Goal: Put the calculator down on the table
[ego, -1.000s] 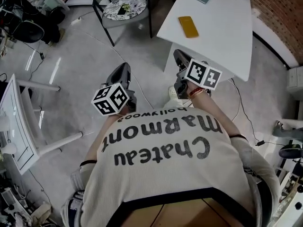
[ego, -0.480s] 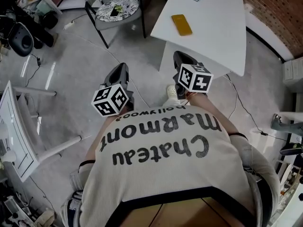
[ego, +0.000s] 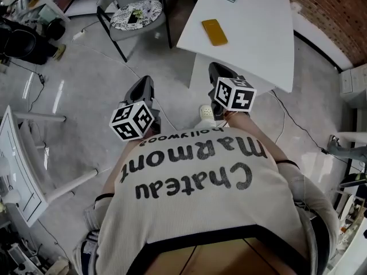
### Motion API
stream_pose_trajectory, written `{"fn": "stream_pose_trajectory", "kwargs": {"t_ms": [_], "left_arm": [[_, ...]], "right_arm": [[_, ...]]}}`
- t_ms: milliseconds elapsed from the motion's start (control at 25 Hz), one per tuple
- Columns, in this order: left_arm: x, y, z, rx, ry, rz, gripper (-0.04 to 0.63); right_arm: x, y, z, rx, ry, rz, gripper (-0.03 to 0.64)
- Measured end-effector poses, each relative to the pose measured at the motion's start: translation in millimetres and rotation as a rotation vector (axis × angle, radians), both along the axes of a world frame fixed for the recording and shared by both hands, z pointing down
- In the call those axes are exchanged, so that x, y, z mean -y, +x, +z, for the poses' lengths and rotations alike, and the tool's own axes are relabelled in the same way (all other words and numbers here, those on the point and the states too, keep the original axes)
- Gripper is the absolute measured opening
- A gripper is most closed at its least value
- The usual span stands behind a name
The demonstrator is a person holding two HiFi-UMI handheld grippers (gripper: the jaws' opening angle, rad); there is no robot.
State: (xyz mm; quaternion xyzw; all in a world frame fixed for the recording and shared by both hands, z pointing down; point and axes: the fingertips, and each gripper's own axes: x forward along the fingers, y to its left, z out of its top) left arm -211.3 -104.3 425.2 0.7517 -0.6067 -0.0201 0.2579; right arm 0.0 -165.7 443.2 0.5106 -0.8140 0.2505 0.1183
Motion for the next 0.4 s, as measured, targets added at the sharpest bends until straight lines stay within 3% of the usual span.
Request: {"fn": "stream_pose_trajectory", "kwargs": {"t_ms": [400], "left_arm": [[18.2, 11.1, 8.8, -0.017, -0.015, 0.002, 0.003]], "right_arm": [[10.0, 2.0, 15.8, -0.017, -0.038, -0.023, 0.003]]}}
